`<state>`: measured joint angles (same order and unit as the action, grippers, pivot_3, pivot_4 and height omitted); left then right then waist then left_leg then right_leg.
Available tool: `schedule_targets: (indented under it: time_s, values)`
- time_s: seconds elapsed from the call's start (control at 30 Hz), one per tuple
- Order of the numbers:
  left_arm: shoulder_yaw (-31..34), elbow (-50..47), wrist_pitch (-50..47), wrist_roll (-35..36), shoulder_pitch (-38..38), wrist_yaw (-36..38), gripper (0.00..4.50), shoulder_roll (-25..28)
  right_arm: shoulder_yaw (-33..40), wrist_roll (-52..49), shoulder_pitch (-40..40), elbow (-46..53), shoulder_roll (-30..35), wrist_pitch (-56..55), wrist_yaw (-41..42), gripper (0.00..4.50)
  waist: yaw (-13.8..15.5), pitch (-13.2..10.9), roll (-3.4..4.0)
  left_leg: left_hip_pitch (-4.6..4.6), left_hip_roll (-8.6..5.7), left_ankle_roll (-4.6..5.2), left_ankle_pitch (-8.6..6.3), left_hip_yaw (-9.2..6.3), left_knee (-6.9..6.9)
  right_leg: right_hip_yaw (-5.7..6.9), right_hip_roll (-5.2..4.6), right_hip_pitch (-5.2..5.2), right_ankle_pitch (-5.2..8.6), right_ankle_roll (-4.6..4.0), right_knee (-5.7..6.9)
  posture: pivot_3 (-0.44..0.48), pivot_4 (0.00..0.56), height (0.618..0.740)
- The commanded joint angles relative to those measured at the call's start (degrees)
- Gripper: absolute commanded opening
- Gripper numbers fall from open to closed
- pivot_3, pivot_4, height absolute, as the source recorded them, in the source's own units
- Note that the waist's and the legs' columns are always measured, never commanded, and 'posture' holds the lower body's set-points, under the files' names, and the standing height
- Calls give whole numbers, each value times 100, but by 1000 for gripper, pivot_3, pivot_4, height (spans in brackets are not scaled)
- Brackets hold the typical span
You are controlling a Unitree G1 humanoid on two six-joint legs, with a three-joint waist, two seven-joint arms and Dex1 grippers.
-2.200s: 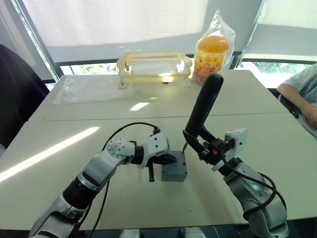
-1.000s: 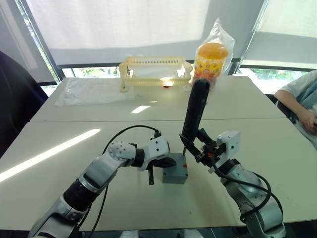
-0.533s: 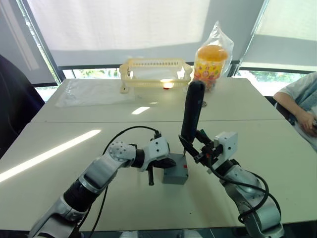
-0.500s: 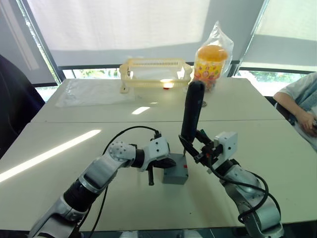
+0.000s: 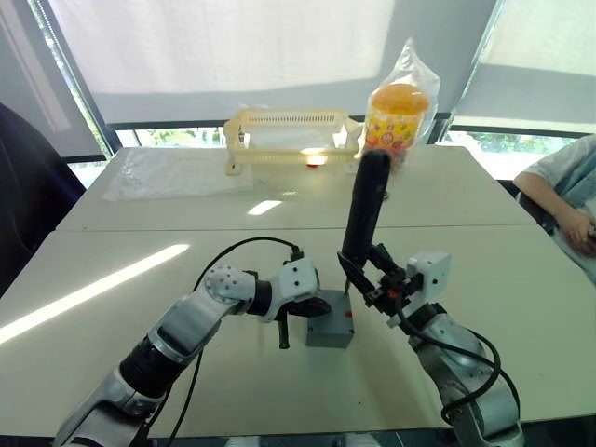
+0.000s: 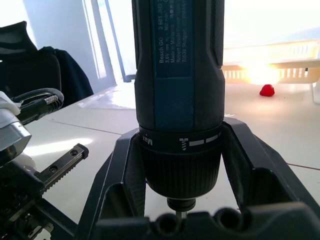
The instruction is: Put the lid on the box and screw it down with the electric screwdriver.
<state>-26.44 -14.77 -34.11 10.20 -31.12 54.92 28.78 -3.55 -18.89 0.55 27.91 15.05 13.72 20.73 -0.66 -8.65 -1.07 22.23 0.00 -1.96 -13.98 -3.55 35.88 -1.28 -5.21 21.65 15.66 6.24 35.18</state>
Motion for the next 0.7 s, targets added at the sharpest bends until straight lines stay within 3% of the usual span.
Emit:
schedule_targets:
  time_s: [0.03,0.33,0.7]
  values:
    - [-196,137,-36,-202,130,25,0,105,142,-9,252,-79,-22,-38,-17,1741,0,-5,9,6,-1,-1,0,1,0,0,-3,0,0,0,-1,0,150,740]
    - [-217,182,22,-214,122,34,0,83,328,-410,200,994,95,311,-125,1741,15,-34,40,67,-22,4,4,12,-12,7,-4,56,-1,4,2,0,150,740]
    - [-220,265,83,-222,105,58,0,86,426,-529,-111,1163,15,446,-287,1741,6,-53,46,87,-27,5,5,11,-7,15,25,77,-2,7,8,0,150,740]
